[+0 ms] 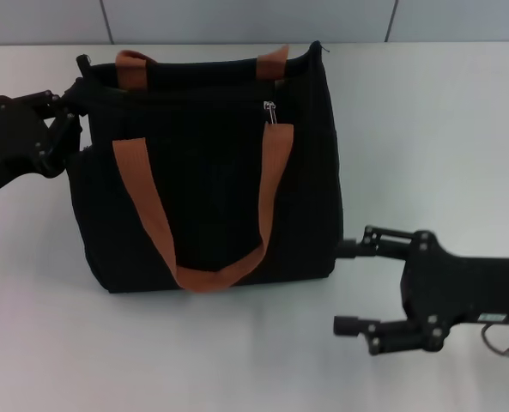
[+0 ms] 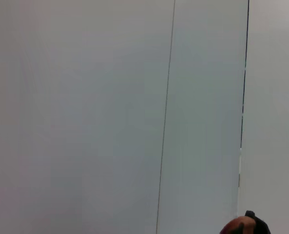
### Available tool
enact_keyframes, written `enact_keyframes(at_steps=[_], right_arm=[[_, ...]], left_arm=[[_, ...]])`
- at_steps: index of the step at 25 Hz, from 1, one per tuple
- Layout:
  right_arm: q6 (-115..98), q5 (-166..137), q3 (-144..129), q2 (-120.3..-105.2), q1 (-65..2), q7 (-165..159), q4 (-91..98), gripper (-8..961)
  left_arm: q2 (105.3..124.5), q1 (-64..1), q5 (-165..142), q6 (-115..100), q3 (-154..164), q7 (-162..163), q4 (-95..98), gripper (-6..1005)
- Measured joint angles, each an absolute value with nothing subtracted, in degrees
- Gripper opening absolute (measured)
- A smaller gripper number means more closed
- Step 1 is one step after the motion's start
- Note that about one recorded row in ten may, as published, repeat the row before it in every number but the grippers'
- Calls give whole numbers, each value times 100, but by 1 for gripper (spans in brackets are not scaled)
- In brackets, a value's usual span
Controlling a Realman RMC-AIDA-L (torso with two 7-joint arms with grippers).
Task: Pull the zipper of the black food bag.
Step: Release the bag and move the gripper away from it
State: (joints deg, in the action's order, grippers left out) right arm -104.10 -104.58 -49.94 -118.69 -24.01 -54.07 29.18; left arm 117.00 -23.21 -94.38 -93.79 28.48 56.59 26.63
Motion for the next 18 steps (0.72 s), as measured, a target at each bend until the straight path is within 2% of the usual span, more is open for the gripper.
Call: enact_keyframes(at_steps=[12, 16, 18], right_arm=[[-9983, -10621, -4992, -11900, -2417, -4654, 2456, 820], [-9960, -10621, -4972, -11900, -2424, -4658, 2452, 820], [-9932, -10621, -4974, -11901, -2428, -4669, 2451, 820]], left_arm=[[11699, -2332, -9450, -9333, 2848, 5769, 2659, 105], [11636, -2311, -9669, -9425, 2915, 6067, 2924, 107], [11603, -2290, -9801, -9481, 2943, 6306, 3120, 199]])
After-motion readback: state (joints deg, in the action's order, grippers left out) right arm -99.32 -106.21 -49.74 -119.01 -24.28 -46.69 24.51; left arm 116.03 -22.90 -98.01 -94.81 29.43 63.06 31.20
